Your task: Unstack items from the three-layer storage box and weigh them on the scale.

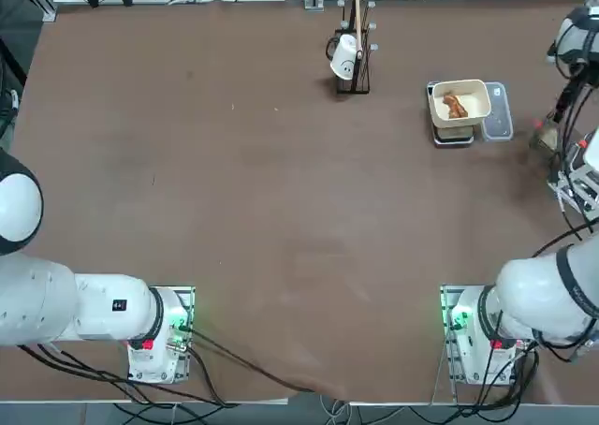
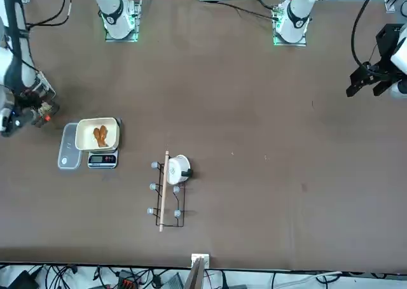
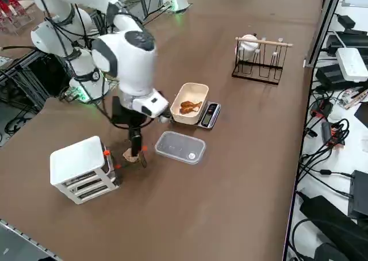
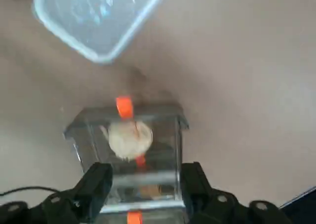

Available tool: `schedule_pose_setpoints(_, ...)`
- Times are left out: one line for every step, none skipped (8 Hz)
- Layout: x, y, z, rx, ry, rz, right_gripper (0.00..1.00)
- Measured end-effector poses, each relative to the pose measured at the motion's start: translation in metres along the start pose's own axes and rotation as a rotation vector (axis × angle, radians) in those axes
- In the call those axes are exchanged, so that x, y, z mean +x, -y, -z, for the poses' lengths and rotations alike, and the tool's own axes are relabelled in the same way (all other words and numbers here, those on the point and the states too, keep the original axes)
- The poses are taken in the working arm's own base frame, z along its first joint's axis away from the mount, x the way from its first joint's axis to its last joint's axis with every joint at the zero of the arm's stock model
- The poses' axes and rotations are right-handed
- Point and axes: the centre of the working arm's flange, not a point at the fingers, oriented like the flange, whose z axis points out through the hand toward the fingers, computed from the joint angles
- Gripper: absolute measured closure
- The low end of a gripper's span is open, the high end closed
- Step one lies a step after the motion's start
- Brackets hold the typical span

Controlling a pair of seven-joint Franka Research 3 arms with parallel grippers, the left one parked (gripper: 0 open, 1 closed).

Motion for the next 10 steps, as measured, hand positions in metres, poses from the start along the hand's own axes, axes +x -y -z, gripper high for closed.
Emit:
schedule_pose_setpoints(-0.010,0.000,-0.010,0.020,0.006,-0.006,0.22)
schedule_pose_setpoints(-0.011,0.004,-0.018,0.033,0.011,-0.004,0.45)
schedule_pose_setpoints(-0.009,0.008,-0.023,0.040,0.011,0.001,0.46)
schedule_pose_setpoints(-0.008,0.011,-0.028,0.039,0.005,0.005,0.47)
schedule_pose_setpoints(-0.007,0.013,-0.033,0.026,-0.008,0.004,0.47)
schedule_pose_setpoints(-0.009,0.012,-0.039,0.016,-0.020,-0.004,0.47)
schedule_pose_setpoints(-0.011,0.012,-0.044,0.018,-0.023,-0.019,0.47)
schedule_pose_setpoints(-0.012,0.014,-0.047,0.020,-0.023,-0.030,0.47)
schedule_pose_setpoints(-0.012,0.015,-0.048,0.020,-0.025,-0.036,0.46)
schedule_pose_setpoints(-0.011,0.015,-0.048,0.028,-0.040,-0.054,0.46)
